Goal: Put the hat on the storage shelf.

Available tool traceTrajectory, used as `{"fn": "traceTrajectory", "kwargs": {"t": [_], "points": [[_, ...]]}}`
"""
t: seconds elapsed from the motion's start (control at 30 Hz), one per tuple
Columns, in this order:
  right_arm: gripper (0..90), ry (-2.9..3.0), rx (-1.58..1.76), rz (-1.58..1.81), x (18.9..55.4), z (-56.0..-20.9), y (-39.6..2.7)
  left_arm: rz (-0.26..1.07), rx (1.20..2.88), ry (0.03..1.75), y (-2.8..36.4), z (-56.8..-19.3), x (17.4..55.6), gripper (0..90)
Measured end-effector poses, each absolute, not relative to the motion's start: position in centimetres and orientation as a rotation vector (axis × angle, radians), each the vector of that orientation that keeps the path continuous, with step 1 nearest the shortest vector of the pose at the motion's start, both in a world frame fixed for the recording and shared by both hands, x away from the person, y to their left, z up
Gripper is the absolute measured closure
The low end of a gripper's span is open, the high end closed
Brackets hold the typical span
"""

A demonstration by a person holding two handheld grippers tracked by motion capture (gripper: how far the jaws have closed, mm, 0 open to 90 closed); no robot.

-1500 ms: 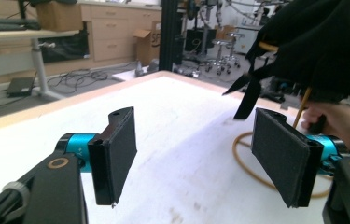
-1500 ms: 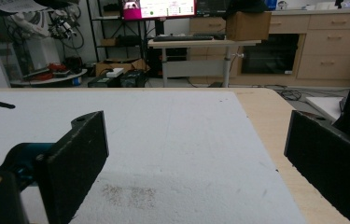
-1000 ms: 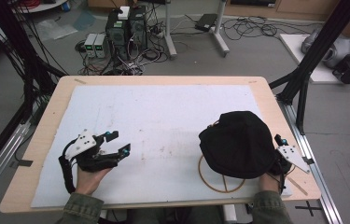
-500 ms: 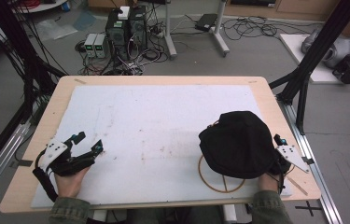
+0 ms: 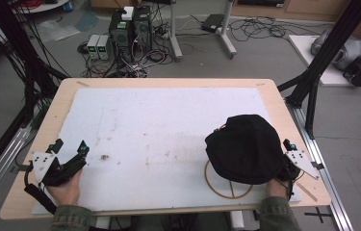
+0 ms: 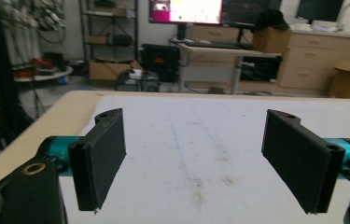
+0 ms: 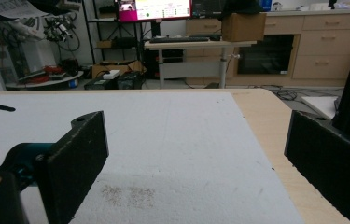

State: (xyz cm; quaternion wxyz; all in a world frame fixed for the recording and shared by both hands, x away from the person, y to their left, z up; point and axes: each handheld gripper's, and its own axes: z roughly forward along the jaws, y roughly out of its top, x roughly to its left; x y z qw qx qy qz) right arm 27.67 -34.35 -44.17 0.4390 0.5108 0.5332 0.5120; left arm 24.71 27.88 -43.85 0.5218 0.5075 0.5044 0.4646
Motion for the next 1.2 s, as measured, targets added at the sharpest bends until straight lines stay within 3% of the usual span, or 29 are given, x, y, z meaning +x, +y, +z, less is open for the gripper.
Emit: {"fn": "traceTrajectory", "kwargs": {"t": [0.43, 1.2], "points": [[5.3, 1.311, 1.266, 1.271, 27.32, -44.11, -34.35, 1.226, 1.214, 1.167, 27.29, -43.67, 24.73, 20.1], [5.3, 1.310, 1.267, 1.275, 27.31, -44.29, -34.57, 1.215, 1.211, 1.146, 27.03, -43.66, 24.96, 20.1]]}}
